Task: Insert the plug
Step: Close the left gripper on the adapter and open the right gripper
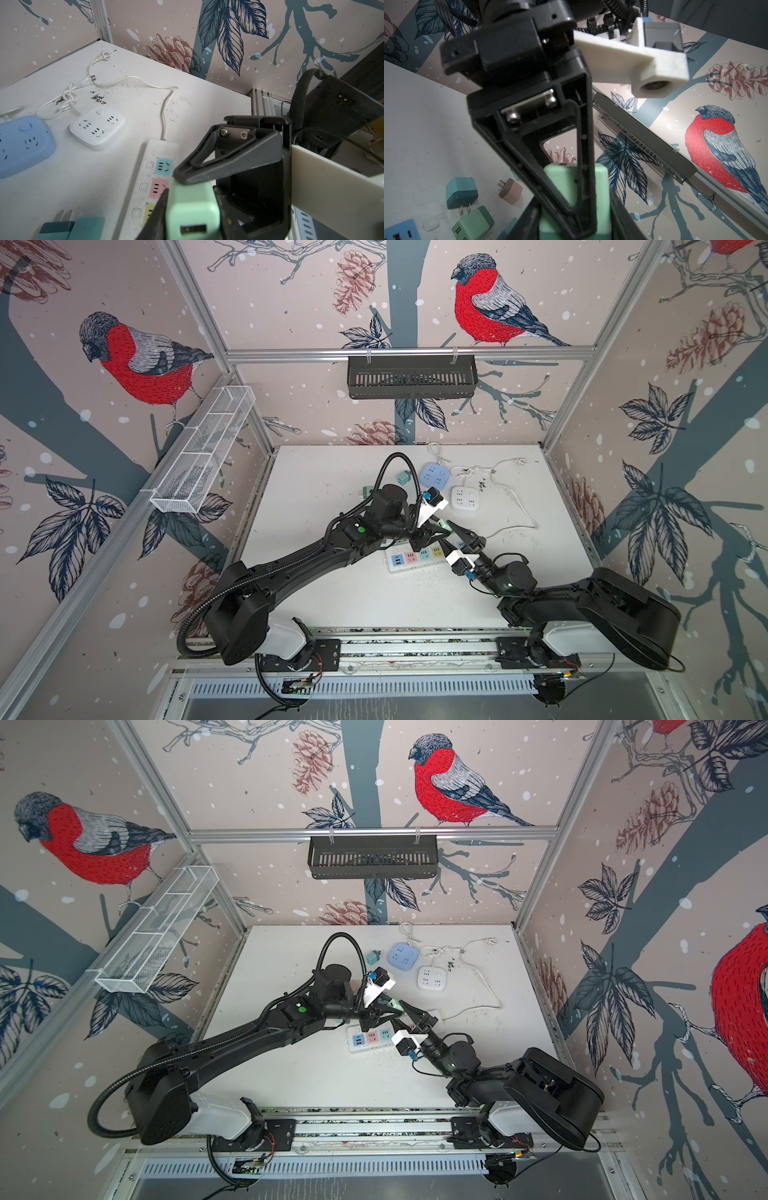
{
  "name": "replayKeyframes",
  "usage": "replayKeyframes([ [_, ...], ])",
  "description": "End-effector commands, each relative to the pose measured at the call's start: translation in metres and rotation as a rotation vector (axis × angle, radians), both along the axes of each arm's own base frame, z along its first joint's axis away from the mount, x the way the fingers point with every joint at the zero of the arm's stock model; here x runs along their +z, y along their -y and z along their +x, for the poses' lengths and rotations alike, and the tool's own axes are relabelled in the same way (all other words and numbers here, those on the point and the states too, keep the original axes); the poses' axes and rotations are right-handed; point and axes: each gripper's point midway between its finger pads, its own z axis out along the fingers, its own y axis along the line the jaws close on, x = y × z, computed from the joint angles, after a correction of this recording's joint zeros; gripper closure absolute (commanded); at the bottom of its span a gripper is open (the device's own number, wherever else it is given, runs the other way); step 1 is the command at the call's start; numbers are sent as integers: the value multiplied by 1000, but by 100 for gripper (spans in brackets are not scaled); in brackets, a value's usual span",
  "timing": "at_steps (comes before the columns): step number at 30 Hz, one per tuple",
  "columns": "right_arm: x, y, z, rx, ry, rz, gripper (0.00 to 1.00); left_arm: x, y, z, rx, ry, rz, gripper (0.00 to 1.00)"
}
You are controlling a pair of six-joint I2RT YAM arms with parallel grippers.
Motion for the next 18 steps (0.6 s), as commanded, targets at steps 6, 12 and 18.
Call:
replayKeyframes([
  [6, 57, 18, -18, 11, 161, 196, 59, 8, 6, -11, -88, 42, -18, 87],
  [12, 58, 25, -17, -13, 141, 220, 0, 15, 3, 1, -28, 104, -13, 100],
  [18, 62, 45, -12, -69, 96, 296, 0, 25, -11, 24, 81, 172, 5, 100],
])
